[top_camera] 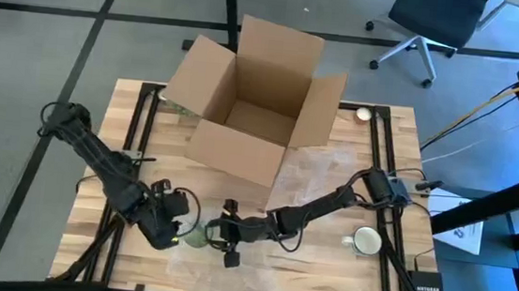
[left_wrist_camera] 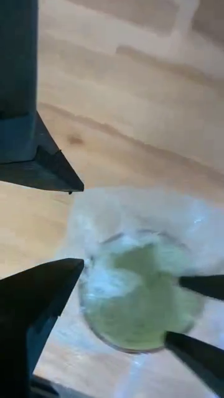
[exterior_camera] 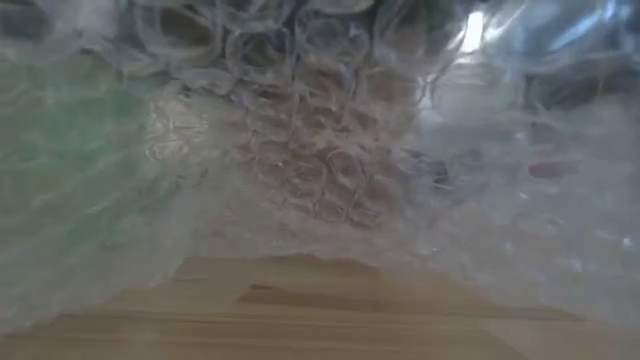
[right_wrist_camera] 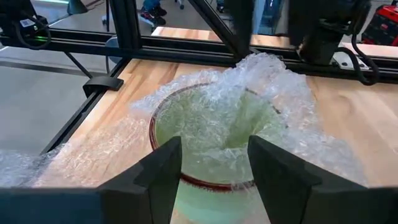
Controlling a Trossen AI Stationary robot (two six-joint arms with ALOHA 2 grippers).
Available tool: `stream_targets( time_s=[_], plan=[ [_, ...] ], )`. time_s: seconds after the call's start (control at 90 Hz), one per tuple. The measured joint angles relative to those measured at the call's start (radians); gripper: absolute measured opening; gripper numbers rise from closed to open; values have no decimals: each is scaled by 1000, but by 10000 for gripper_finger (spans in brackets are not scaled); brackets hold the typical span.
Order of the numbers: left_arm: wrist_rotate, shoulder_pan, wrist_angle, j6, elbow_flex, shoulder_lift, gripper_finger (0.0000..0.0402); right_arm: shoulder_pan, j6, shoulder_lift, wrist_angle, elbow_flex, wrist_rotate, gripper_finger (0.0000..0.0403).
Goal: Wrap mug
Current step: Wrap the green mug with bubble wrap
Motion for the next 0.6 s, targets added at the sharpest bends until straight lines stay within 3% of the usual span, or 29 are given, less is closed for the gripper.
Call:
stream_targets(
  time_s=[0.178, 0.6],
  plan=[
    [-18, -5, 190, 53, -50, 46, 170, 0, 0, 0, 0, 0, 0, 175],
    [-62, 20, 263, 105, -57, 153, 170, 2, 0, 1, 0, -1, -11, 175]
  ],
)
